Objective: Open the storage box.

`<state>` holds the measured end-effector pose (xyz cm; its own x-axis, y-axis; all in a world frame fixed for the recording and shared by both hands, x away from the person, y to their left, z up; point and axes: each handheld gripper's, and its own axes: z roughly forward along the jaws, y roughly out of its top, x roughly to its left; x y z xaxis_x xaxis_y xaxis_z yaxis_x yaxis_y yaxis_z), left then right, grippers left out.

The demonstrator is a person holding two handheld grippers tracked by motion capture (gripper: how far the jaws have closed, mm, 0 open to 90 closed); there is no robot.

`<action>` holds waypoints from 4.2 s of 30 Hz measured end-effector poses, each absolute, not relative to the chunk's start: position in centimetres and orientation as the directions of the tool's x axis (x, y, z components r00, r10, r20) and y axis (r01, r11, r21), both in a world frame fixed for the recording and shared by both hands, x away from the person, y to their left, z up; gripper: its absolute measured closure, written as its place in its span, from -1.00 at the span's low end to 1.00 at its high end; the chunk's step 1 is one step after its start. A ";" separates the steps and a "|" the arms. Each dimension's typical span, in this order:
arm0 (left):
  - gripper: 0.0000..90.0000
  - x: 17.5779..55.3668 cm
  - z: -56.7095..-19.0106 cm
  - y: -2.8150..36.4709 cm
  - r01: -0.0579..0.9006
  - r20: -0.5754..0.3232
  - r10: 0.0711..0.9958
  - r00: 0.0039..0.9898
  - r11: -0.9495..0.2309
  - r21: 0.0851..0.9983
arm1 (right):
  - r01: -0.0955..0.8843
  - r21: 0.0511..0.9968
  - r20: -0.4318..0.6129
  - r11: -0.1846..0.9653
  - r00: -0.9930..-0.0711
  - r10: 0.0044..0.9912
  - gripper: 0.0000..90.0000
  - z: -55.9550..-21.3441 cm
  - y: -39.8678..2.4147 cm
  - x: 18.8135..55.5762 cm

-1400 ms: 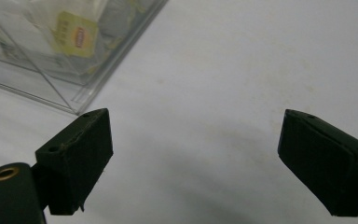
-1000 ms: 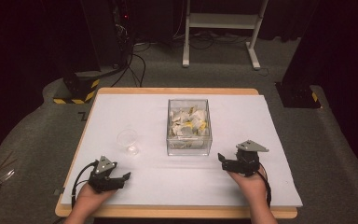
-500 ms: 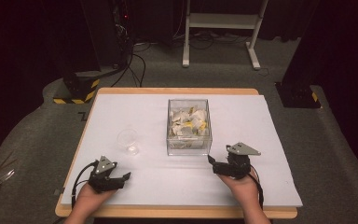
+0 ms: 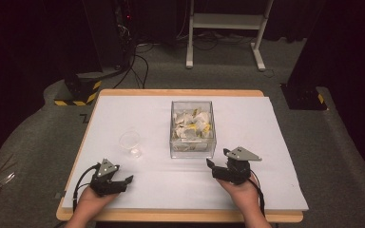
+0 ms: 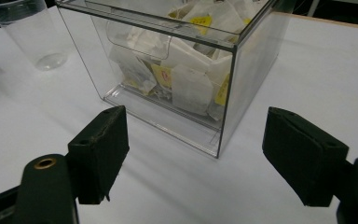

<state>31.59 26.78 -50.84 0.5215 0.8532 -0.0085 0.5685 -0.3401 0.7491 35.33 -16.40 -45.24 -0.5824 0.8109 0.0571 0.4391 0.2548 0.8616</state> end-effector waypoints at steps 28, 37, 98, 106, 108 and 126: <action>-0.42 31.6 -50.8 26.8 0.566 -0.004 0.850 0.526 -0.346 0.748 | 0.398 0.879 0.038 0.262 -0.606 0.795 -0.04 -46.1 -13.0 35.4; -0.42 31.6 -50.8 26.8 0.566 -0.004 0.850 0.526 -0.347 0.748 | 0.404 0.872 0.025 0.275 -0.599 0.800 0.00 -46.3 -12.9 35.9; -0.42 31.6 -50.8 26.8 0.568 -0.008 0.851 0.526 -0.344 0.748 | 0.361 0.900 0.097 0.245 -0.712 0.695 0.47 -46.6 -12.6 39.7; -0.42 31.6 -50.8 26.8 0.568 -0.007 0.850 0.526 -0.345 0.747 | 0.362 0.905 0.116 0.224 -0.717 0.688 0.56 -46.8 -13.1 39.5; -0.42 31.6 -50.8 26.8 0.568 -0.008 0.850 0.526 -0.344 0.748 | 0.357 0.906 0.110 0.230 -0.720 0.686 0.56 -46.8 -13.2 39.2; -0.42 31.6 -50.8 26.8 0.568 -0.007 0.850 0.526 -0.345 0.748 | 0.347 0.907 0.093 0.237 -0.716 0.692 0.46 -46.8 -13.0 38.5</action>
